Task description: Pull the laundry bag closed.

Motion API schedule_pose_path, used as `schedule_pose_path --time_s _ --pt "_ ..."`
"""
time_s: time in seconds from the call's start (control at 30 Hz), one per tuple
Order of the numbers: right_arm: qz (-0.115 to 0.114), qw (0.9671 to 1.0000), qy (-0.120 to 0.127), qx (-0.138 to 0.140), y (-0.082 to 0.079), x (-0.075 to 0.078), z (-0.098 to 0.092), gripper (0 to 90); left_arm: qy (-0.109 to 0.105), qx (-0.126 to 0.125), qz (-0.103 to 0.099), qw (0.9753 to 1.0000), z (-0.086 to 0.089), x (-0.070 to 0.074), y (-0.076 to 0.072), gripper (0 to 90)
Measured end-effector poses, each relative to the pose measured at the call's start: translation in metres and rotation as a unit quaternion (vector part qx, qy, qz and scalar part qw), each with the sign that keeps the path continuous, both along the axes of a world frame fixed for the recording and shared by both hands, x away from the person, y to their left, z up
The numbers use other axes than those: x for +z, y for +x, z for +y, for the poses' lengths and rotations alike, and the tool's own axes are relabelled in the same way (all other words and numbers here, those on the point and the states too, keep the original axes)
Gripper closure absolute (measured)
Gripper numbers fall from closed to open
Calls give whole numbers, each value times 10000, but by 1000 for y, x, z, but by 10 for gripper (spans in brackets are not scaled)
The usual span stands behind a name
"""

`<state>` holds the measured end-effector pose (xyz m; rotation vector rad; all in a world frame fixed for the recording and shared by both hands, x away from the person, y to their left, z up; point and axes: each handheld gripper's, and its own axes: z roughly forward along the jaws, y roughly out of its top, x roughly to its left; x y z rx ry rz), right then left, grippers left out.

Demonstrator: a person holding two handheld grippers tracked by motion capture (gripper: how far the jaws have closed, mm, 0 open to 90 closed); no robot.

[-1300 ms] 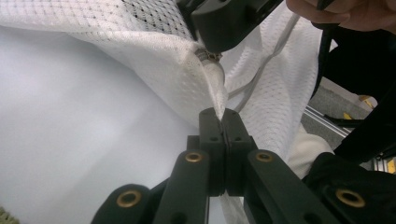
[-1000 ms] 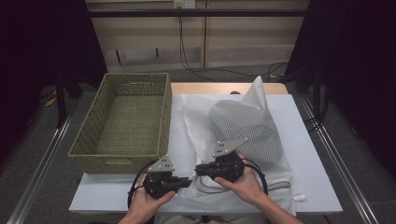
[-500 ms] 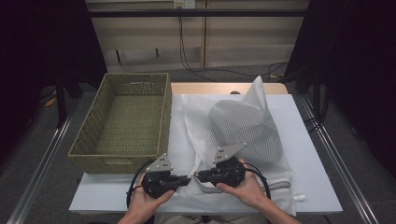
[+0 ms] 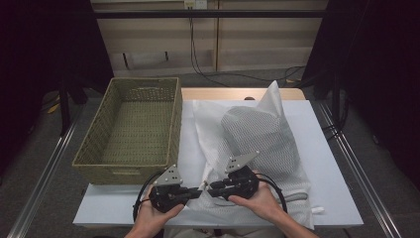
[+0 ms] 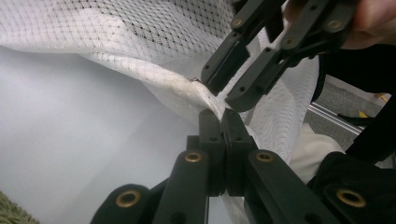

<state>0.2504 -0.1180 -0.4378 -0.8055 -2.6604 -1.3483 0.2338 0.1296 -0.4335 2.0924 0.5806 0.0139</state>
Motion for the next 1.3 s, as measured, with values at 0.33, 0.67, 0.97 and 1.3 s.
schedule_pose_path --time_s 0.33,0.67,0.97,1.3 --pt "241 9995 166 136 7 -6 1 733 -118 -167 -163 9997 0 3 -4 889" --pt "68 9997 220 70 5 -1 -2 814 -21 -241 -241 9994 -1 2 -6 888" --pt "-26 9998 101 152 4 -2 3 800 -60 -301 -207 9993 -5 1 -8 887" --pt "-138 9998 -36 172 3 3 0 869 67 -263 -292 9992 -1 0 -8 784"
